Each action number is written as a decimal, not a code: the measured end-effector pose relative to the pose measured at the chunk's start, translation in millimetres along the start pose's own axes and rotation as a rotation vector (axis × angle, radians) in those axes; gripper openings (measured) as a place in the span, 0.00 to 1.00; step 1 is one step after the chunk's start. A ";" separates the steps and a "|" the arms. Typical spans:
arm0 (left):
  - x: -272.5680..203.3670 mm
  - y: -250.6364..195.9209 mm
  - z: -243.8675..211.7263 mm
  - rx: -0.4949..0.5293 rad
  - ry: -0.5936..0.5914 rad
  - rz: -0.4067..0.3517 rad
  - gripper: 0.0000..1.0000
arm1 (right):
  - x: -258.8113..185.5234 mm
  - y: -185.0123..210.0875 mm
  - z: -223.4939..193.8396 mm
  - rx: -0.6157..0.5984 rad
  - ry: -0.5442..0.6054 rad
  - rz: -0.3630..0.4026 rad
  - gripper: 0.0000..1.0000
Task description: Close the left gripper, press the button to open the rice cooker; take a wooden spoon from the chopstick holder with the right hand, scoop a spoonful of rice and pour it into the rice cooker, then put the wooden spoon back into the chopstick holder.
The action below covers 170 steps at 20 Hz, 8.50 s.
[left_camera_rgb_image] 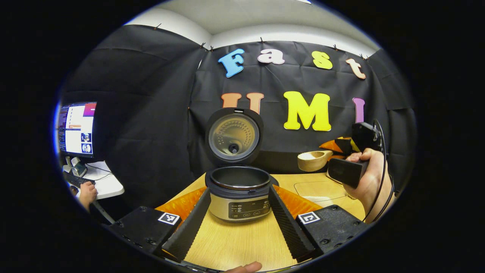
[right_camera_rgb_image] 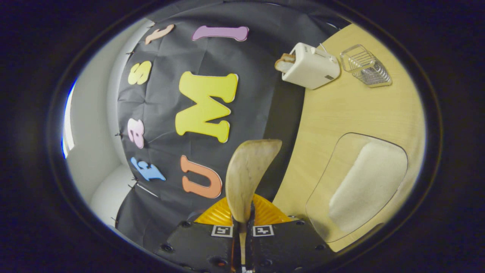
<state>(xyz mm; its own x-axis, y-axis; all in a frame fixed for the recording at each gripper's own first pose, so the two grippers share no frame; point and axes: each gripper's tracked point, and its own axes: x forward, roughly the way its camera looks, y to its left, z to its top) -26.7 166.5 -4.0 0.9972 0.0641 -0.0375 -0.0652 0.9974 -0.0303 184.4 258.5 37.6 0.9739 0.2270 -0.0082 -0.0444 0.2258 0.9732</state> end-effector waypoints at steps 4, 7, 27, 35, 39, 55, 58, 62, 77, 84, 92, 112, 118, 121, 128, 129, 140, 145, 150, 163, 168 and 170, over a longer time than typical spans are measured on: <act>0.1 13.9 -3.9 0.005 0.016 0.033 0.98 | 22.1 27.8 -33.9 -0.089 0.006 0.017 0.04; 0.8 15.6 -7.2 0.007 0.023 0.033 0.98 | 46.7 41.0 -59.4 -0.205 0.009 0.013 0.05; 2.4 38.0 -16.2 0.020 0.051 0.090 0.98 | 127.5 56.7 -153.8 -0.942 0.061 0.014 0.04; 5.5 40.9 -21.6 0.041 0.066 0.105 0.98 | 118.4 83.5 -190.4 -1.294 0.057 0.166 0.04; 4.3 45.0 -18.7 0.040 0.056 0.126 0.98 | 111.1 92.8 -209.5 -1.433 0.054 0.239 0.05; 5.6 43.1 -13.3 0.057 0.045 0.164 0.97 | 75.7 109.8 -198.3 -1.592 0.061 0.304 0.06; 4.6 40.4 -10.9 0.062 0.040 0.174 0.97 | 61.0 118.7 -165.6 -1.503 0.050 0.302 0.07; 6.9 29.5 -11.7 0.061 0.043 0.164 0.97 | 25.4 125.7 -109.7 -1.423 0.026 0.304 0.05; 11.6 -19.8 -5.6 0.108 0.016 0.102 0.97 | -8.9 17.6 196.2 -1.361 -0.166 -0.119 0.05; 15.4 -22.3 -12.2 0.121 0.036 0.100 0.98 | -11.5 -71.2 299.5 -1.282 -0.175 -0.331 0.07; 18.0 -19.3 -16.0 0.111 0.047 0.106 0.98 | -14.4 -155.9 331.2 -1.183 -0.061 -0.457 0.07; 12.3 -20.0 -0.5 0.042 0.000 0.131 0.97 | -53.0 -114.5 309.8 -1.219 -0.042 -0.396 0.96; 24.1 -7.7 0.5 -0.006 0.020 0.159 0.98 | -92.5 -91.4 281.5 -1.302 -0.059 -0.302 0.94; 37.1 -0.3 21.8 -0.009 -0.009 0.175 0.97 | -113.4 -94.4 262.0 -1.307 -0.031 -0.265 0.96; 92.6 21.2 80.6 0.000 -0.033 0.201 0.97 | -142.2 -88.8 236.1 -1.320 -0.029 -0.214 0.96; 101.3 24.5 91.3 0.003 -0.043 0.206 0.97 | -144.5 -87.9 233.0 -1.325 -0.020 -0.204 0.96; 206.9 50.9 230.0 -0.002 -0.169 0.253 0.96 | -168.2 -73.5 248.2 -1.329 -0.061 -0.163 0.96; 273.1 36.5 234.3 0.038 -0.109 0.229 0.96 | -169.5 -75.7 248.3 -1.330 -0.055 -0.155 0.97; 323.6 12.3 226.4 0.049 -0.030 0.205 0.97 | -174.7 -85.3 251.8 -1.305 -0.062 -0.159 0.96; 320.2 12.2 195.5 0.089 0.000 0.242 0.97 | -214.7 -87.0 249.0 -1.338 -0.103 -0.164 0.96; 281.2 0.4 178.1 0.090 -0.019 0.249 0.97 | -231.7 -73.1 232.9 -1.317 -0.040 -0.091 0.96; 262.7 -4.2 167.8 0.092 -0.027 0.253 0.97 | -239.3 -64.6 238.8 -1.296 -0.063 -0.083 0.97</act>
<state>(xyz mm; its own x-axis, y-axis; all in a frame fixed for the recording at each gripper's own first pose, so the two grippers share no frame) 241.6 184.6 153.8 0.9503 0.3112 -0.0060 -0.3101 0.9483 0.0672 7.4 -36.6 31.6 0.9913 0.1311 -0.0120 -0.1305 0.9906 0.0404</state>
